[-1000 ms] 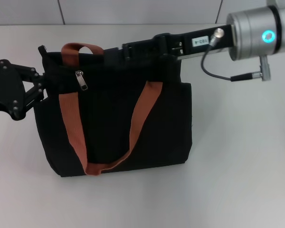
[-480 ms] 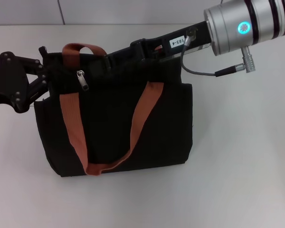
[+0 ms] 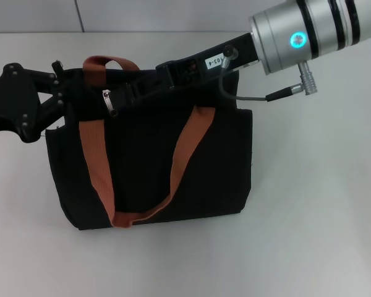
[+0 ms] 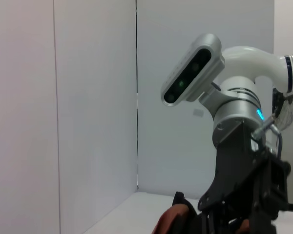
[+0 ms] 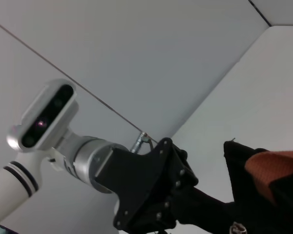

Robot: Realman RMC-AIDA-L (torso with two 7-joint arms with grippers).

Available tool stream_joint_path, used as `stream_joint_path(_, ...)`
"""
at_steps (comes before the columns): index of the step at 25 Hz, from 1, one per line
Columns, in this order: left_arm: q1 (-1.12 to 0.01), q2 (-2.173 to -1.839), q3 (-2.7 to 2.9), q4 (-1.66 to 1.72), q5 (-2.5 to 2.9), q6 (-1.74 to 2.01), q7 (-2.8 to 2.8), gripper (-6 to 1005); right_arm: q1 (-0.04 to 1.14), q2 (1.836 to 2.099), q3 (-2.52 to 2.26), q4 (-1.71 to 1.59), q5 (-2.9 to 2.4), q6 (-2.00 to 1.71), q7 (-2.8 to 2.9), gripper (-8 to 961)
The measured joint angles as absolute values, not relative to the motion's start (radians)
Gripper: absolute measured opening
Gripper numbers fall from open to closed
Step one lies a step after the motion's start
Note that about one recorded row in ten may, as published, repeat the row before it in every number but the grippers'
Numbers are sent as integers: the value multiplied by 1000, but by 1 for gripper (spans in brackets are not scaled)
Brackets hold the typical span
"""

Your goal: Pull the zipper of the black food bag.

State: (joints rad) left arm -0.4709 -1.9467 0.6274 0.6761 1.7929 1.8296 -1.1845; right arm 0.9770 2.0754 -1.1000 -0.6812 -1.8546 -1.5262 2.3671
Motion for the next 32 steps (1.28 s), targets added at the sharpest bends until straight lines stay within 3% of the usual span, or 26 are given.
stream_joint_path(32, -547, -1968, 609, 668, 1776, 1835, -1273, 49, 994, 2086, -1187, -721, -1856, -1440, 2329, 436)
